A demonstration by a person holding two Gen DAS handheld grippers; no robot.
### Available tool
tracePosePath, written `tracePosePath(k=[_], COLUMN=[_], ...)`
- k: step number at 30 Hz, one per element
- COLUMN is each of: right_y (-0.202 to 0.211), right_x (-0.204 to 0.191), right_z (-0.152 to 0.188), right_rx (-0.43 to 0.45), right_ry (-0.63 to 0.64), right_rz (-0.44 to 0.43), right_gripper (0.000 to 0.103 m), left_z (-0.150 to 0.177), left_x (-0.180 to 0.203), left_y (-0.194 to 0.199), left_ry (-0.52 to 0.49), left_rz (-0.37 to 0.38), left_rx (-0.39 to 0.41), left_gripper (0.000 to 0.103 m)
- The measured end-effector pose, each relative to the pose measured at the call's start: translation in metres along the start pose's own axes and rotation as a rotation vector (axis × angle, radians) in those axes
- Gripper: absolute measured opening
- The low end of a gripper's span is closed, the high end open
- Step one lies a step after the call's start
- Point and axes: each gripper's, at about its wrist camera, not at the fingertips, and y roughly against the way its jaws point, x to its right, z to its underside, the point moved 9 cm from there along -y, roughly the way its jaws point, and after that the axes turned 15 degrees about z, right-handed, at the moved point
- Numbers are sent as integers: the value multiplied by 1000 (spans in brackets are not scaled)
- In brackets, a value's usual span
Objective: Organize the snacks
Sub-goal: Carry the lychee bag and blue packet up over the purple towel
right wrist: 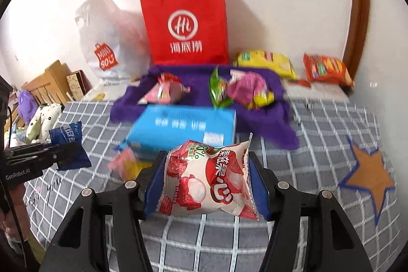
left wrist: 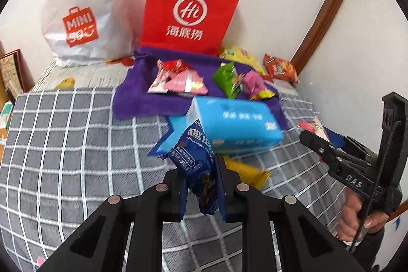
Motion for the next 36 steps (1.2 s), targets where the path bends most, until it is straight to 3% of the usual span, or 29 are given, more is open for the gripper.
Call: tracePosePath(k=[21,36], right_y=[-45,-93], right_x=[-6,-22], right_z=[-119,-187], right_rx=[36,69], right_ry=[-24,-16], right_rz=[23,10], right_gripper=[60,60], left_z=[-121,-197], left_x=[9,-26], left_y=[-38,-76], left_ry=[-55,-11], left_rz=[14,1], left_rx=[10,20], left_gripper=[18,18])
